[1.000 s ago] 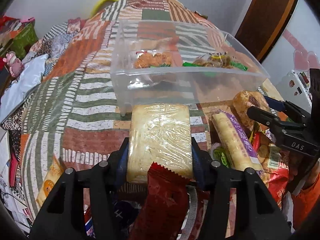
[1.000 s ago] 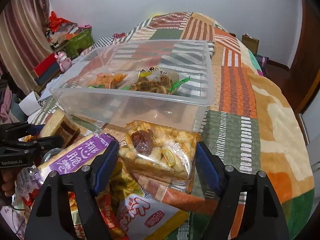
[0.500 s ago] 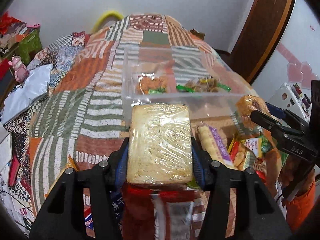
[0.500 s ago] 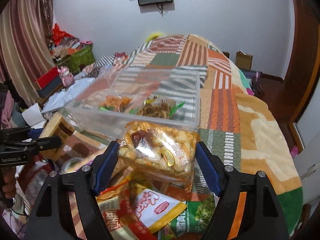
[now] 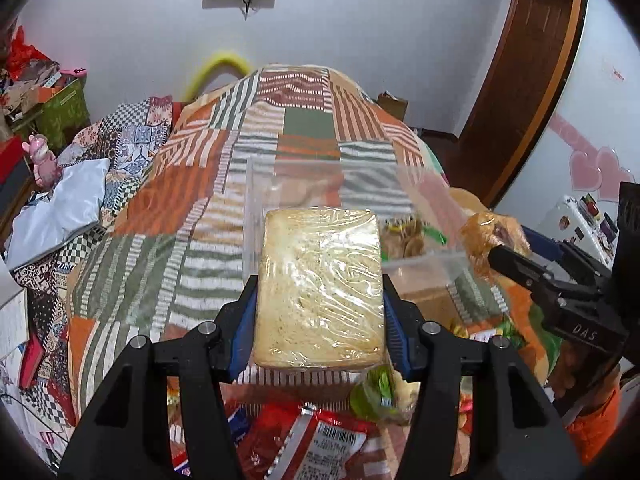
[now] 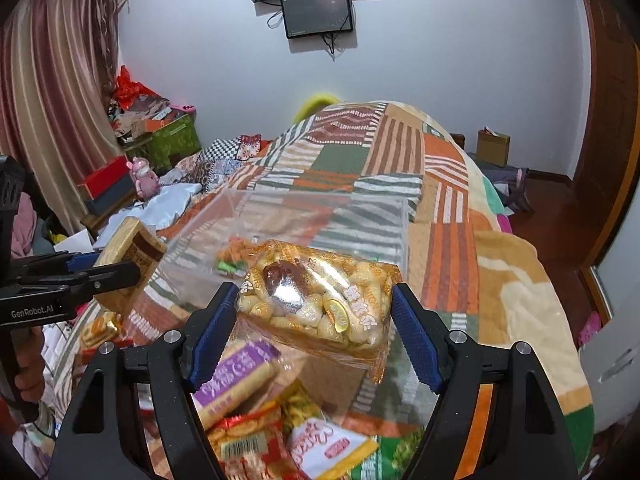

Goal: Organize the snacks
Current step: 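Lower both held packs into the clear box and open both grippers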

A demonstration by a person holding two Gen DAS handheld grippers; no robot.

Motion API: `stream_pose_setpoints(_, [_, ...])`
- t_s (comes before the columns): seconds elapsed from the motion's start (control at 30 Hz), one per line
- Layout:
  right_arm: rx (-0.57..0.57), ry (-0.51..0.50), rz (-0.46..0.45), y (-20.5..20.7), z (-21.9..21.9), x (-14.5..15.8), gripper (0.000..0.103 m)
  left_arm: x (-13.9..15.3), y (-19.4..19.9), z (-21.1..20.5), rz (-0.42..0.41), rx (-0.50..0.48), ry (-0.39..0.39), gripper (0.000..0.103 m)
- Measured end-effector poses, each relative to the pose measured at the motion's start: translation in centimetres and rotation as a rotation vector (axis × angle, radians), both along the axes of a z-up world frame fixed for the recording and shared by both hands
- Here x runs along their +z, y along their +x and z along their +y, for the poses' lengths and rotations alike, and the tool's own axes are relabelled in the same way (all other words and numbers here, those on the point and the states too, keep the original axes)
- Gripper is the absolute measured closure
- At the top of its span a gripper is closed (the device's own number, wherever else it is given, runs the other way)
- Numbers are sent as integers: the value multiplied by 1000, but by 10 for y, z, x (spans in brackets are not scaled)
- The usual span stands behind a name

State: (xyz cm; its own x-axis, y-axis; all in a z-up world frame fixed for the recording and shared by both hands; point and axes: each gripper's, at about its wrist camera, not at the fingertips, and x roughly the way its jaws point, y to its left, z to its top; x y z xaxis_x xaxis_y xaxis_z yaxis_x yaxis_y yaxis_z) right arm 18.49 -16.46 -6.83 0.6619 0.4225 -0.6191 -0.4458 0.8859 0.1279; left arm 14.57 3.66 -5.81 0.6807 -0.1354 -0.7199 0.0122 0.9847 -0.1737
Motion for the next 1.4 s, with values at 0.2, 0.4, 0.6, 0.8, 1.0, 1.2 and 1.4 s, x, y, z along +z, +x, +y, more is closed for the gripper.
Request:
stream_pose_setpoints(0.2, [25,-11,0,14,16,-2,29,0,17,-2,-7,8,8,48])
stream_pose_setpoints(0.4, [59,-36,12,29,36,-5,29,-7,45,1,9,31,16,48])
stream_pose_setpoints(0.6, [93,-60,41,44,53,-13,29,-18,65,2,31,32,30,48])
stream_pose_setpoints(0.8, [103,-90,79,58,61,-24,29,-31,80,1,57,19,42,48])
stream_pose_setpoints(1.0, [120,-120,94,64,68,-33,28,-48,91,1,98,13,54,48])
stream_pose_setpoints(1.2, [143,-135,87,63,72,-33,28,-51,91,0,87,14,77,48])
stream_pose_setpoints(1.4, [166,-139,88,61,73,-33,27,-50,89,0,84,23,91,48])
